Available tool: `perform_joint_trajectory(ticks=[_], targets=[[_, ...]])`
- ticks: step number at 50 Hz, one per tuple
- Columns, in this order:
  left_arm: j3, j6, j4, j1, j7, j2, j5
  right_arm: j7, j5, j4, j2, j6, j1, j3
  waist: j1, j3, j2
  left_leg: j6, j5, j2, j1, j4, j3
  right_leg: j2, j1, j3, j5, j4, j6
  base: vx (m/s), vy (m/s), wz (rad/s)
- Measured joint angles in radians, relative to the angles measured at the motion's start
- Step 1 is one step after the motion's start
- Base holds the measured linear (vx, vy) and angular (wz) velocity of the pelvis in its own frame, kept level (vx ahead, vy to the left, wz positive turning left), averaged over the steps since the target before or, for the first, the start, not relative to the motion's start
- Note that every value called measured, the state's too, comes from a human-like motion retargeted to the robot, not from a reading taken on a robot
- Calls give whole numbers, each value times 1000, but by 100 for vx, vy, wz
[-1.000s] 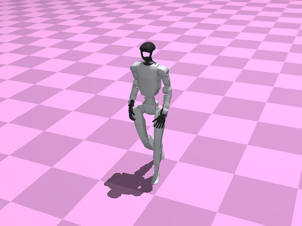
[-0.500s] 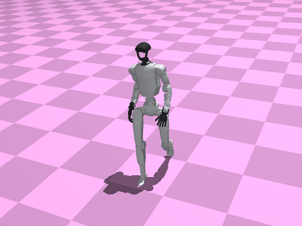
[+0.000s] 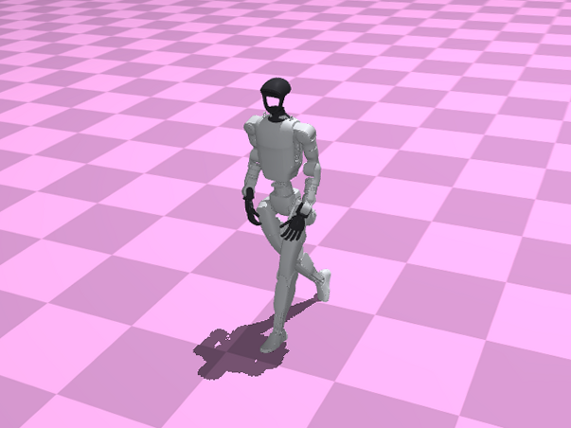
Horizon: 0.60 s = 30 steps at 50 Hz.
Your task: Walk run
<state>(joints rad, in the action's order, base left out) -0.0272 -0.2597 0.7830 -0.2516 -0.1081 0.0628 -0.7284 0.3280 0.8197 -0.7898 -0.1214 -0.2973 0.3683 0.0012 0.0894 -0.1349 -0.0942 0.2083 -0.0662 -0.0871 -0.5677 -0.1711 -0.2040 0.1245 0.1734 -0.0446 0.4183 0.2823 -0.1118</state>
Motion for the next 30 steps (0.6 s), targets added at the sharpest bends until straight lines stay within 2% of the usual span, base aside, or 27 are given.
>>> perform_joint_trajectory(ticks=[2,3,5,7,8,10,13,16,18,20,22,23,25,26,27,28,30], targets=[[2,-3,19,16,-13,11,51,-21,3,7,2,3,-11,1,-49,14,2,-3,66,-35,-11,-127,134,34,-75,-19,105,255,-131,117,-24,25],[7,4,31,33,-38,22,46,-26,3,10,-2,6,-24,3,-68,29,-3,-14,112,-24,1,-188,112,51,-134,-3,105,422,-144,145,-32,29],[0,40,45,53,-97,50,0,-29,5,20,-7,3,-44,3,-82,17,74,-2,149,107,101,-168,-33,163,-209,-69,79,476,-144,117,-4,5],[-16,51,53,60,-145,57,-59,-44,20,32,-14,-7,-46,-21,-106,15,132,-7,187,99,196,-125,16,158,-306,-31,-22,521,-53,112,8,12],[-24,42,57,62,-153,60,-79,-60,23,37,-15,-12,-44,-33,-117,18,145,-13,189,83,234,-98,40,146,-347,-34,-60,525,-28,115,3,32],[-57,19,60,61,-149,68,-103,-97,-13,48,-6,-37,-36,-59,-154,26,175,-34,180,86,313,-42,25,102,-421,-32,-145,480,-4,83,6,76],[-118,-45,43,52,-131,88,-108,-159,-134,88,2,-103,-12,-76,-242,37,209,-44,193,67,436,37,43,-26,-518,24,-245,303,4,117,-10,133],[-145,-92,32,40,-113,96,-115,-200,-181,134,-8,-157,11,-71,-308,49,193,-37,234,12,542,70,89,-145,-573,28,-263,39,19,92,-17,112],[-154,-98,36,38,-107,102,-127,-208,-163,152,-16,-162,22,-64,-345,58,174,-37,271,-16,611,78,130,-216,-605,42,-277,-130,57,124,-34,100],[-146,-91,52,46,-122,104,-152,-194,-112,158,-17,-137,22,-51,-362,60,179,-52,304,-8,660,75,155,-224,-632,2,-305,-305,80,85,-27,42],[-118,-78,71,47,-140,98,-186,-178,-55,149,-11,-94,18,-33,-330,46,182,-84,318,1,691,62,133,-214,-664,-53,-408,-361,-23,100,-40,-28],[-105,-73,79,39,-144,93,-203,-161,-35,144,-4,-80,19,-27,-328,46,166,-100,315,-15,717,44,139,-221,-667,-37,-394,-334,-38,138,-57,9],[-82,-70,93,22,-128,80,-220,-104,-31,148,11,-67,10,-36,-330,34,166,-151,244,-2,738,3,144,-211,-666,-57,-411,-241,28,119,-45,57],[-82,-71,104,10,-111,70,-208,-105,-63,157,12,-67,11,-52,-347,23,166,-188,163,7,745,-31,159,-225,-655,22,-380,-206,16,114,-40,104],[-80,-71,115,-1,-96,60,-193,-116,-97,165,15,-70,12,-64,-365,14,166,-226,67,14,747,-76,178,-230,-639,55,-344,-178,5,139,-54,135],[-74,-69,127,-11,-84,49,-171,-147,-138,170,21,-80,14,-68,-388,8,165,-267,-60,17,738,-143,204,-219,-612,-3,-298,-161,-5,127,-53,113],[-55,-60,142,-26,-67,25,-112,-180,-227,164,24,-136,7,-65,-391,5,181,-371,-303,40,662,-351,221,-187,-577,-107,-332,-106,59,94,-39,72]])
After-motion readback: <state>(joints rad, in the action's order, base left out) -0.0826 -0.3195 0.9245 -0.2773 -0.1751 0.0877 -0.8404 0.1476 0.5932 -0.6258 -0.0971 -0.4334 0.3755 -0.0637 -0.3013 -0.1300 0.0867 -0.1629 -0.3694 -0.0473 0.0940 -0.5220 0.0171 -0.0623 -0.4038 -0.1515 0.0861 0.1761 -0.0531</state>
